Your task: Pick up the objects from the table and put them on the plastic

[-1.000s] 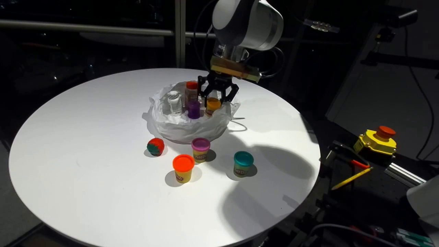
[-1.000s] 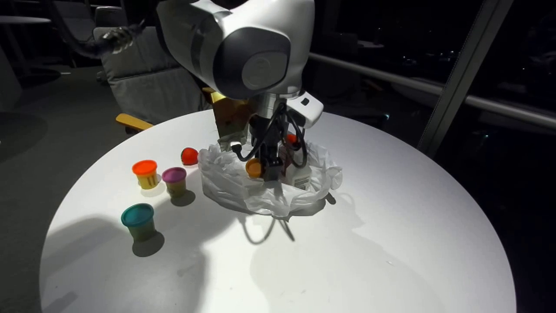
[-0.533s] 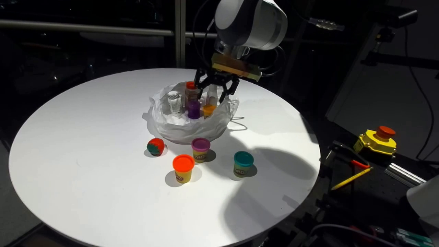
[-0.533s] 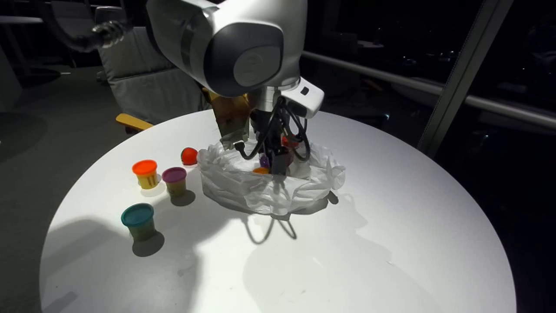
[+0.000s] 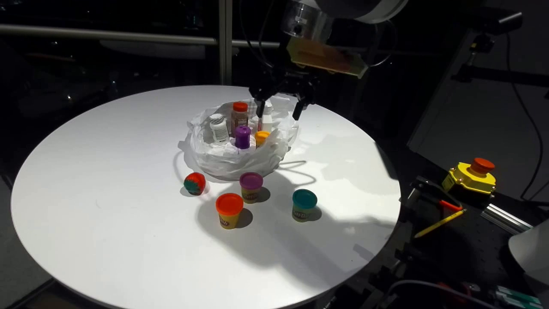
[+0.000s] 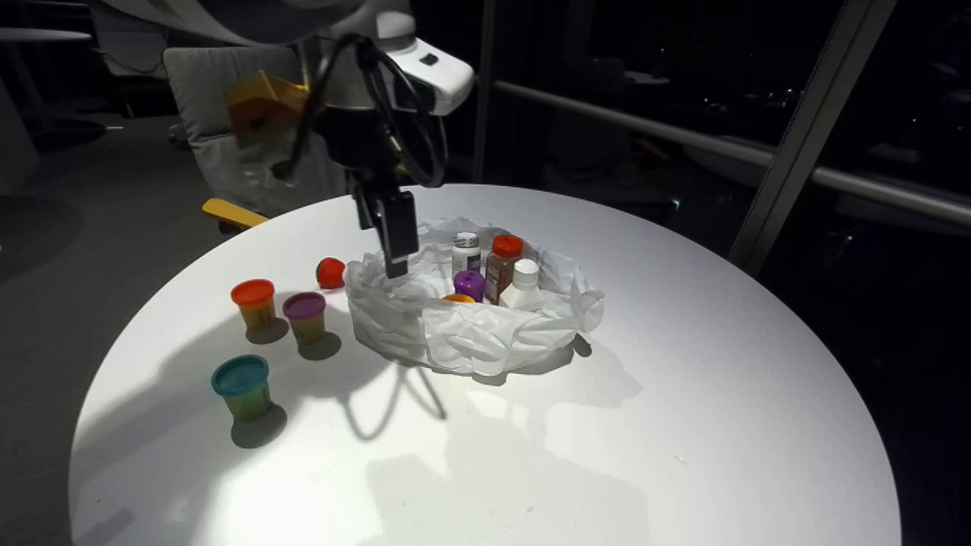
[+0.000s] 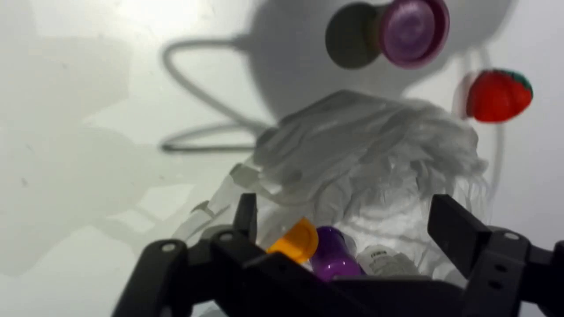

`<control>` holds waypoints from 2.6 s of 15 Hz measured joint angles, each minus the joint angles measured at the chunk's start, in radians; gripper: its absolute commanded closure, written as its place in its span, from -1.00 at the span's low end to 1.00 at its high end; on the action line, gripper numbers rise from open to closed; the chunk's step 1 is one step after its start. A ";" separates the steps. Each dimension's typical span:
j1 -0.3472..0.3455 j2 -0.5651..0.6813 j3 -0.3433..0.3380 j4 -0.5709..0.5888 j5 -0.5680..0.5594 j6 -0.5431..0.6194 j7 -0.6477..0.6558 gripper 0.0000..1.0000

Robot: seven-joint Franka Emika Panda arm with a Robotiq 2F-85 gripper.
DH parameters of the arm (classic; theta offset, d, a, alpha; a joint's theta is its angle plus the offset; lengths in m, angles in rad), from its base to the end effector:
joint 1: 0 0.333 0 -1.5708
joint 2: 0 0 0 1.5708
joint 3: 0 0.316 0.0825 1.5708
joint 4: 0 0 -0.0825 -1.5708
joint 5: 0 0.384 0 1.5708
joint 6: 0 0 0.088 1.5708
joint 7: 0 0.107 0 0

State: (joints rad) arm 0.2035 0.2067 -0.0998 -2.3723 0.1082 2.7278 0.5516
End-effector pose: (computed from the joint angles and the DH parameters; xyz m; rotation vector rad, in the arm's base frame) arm 0.5207 0.0496 0.2523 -2.9467 0.8156 -0.2032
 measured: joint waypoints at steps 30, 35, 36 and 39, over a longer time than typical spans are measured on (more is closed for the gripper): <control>-0.003 0.153 0.187 -0.185 -0.021 0.113 -0.165 0.03; 0.001 0.155 0.168 -0.185 -0.021 0.159 -0.161 0.50; 0.008 0.152 0.153 -0.184 -0.021 0.158 -0.152 0.50; 0.074 0.113 0.059 -0.170 -0.063 0.096 -0.061 0.50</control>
State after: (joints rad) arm 0.2775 0.3200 -0.0404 -2.5425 0.0448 2.8236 0.4904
